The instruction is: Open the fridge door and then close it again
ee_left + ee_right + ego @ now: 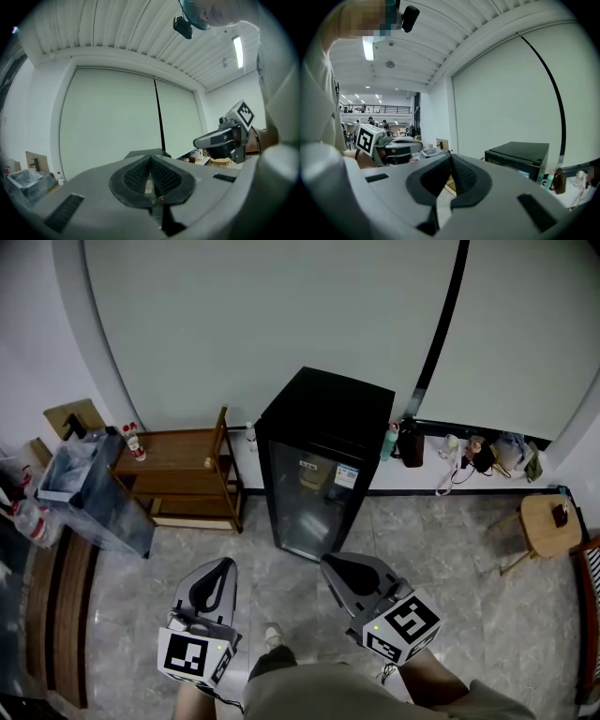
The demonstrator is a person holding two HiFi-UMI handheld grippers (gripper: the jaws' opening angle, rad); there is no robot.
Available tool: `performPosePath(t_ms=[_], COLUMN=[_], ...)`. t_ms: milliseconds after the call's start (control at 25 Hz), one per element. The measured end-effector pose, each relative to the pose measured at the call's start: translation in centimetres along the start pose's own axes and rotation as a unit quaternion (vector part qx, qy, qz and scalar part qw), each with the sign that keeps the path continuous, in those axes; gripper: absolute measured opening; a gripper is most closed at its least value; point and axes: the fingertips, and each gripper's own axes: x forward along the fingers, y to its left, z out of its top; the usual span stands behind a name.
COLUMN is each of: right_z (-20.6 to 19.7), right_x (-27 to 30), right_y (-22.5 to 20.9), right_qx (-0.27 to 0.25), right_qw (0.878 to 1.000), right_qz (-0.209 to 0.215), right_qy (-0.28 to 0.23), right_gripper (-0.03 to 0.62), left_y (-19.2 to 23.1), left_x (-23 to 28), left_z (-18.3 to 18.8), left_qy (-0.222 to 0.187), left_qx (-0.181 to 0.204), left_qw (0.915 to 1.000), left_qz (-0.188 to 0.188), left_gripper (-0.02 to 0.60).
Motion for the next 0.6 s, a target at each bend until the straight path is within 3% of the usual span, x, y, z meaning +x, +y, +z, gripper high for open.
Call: performPosePath(t_ms=[600], right_z=[1.4], right_x=[12.8], right_y=[-0.7], right_qx=[0.003], right_qw=[0.999], right_qz=[-0.04], right_qy=[0.001], right_gripper=[-0.003], left_y=[11.9], left_x=[5.2], left_z=[-1.4], left_qy=[-0.003], left_qx=[0.002], left_qw=[0.9987], left_qz=[-0.052], left_gripper=[0.008])
